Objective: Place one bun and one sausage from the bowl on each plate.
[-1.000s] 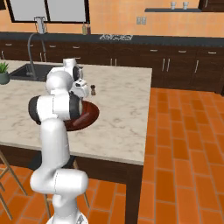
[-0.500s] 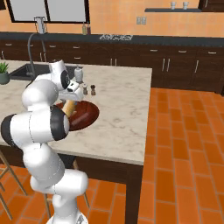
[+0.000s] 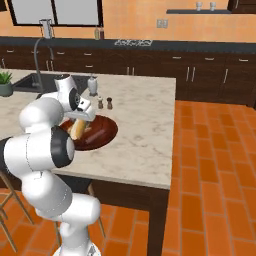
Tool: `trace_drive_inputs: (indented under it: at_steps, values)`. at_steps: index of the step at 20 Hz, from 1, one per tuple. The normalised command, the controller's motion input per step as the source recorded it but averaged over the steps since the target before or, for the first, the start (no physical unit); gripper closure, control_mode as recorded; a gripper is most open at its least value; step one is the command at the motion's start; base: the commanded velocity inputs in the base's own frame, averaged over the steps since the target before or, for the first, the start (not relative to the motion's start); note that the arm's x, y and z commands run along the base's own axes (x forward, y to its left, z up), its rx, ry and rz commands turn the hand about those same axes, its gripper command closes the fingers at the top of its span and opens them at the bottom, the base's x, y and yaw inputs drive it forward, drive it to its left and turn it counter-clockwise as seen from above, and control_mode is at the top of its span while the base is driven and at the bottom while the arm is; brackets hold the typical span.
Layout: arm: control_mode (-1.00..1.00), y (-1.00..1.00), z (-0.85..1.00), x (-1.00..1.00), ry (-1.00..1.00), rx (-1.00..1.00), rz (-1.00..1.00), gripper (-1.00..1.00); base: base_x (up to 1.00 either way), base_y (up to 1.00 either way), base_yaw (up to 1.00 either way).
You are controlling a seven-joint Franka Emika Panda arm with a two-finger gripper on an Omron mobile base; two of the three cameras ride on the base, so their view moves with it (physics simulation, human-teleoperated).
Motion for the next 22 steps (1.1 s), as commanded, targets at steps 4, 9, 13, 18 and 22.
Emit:
trace_drive_inputs:
  at_steps: [4, 9, 13, 18, 22]
  values:
    - [1.00, 0.00, 0.00, 0.00, 0.00, 0.00, 0.00, 1.00, 0.00, 1.00, -0.15]
    - [1.00, 0.00, 0.00, 0.00, 0.00, 0.00, 0.00, 1.00, 0.00, 1.00, -0.18]
    - [1.00, 0.00, 0.00, 0.00, 0.00, 0.00, 0.00, 1.00, 0.00, 1.00, -0.16]
    - [1.00, 0.00, 0.00, 0.00, 0.00, 0.00, 0.00, 1.00, 0.12, 1.00, -0.11]
    - [1.00, 0.00, 0.00, 0.00, 0.00, 0.00, 0.00, 1.00, 0.34, 0.97, 0.00]
